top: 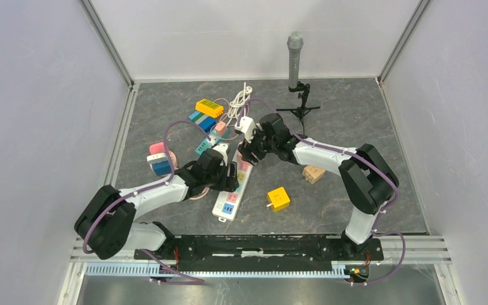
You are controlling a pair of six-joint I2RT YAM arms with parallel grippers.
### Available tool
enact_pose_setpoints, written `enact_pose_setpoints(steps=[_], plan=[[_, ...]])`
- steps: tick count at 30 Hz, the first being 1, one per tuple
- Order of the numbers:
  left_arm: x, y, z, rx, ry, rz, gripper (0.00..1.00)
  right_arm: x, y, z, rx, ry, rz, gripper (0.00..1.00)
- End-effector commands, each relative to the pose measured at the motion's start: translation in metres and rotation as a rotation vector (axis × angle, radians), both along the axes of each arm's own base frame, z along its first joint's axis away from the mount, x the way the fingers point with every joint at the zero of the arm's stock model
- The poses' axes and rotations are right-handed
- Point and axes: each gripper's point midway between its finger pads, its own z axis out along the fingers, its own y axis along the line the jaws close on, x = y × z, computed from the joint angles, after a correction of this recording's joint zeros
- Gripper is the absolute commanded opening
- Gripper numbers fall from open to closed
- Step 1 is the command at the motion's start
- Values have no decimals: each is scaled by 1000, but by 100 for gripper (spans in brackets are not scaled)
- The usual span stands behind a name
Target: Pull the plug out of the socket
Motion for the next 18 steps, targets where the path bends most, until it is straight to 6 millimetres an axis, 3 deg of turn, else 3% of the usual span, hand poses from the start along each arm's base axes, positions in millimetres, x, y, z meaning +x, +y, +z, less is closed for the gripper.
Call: enact_pose_setpoints(steps=[1,9,15,18], plan=[[-4,13,-16,85,43,26,74,7,5,17,44,-63,6,72],[-10,15,-26,107,86,29,70,1,-2,1,-4,-50,20,72],[-14,16,-30,117,115,28,65,0,0,2,15,-46,21,62],[-17,18,-33,122,130,37,65,2,2,8,58,-57,-1,52]])
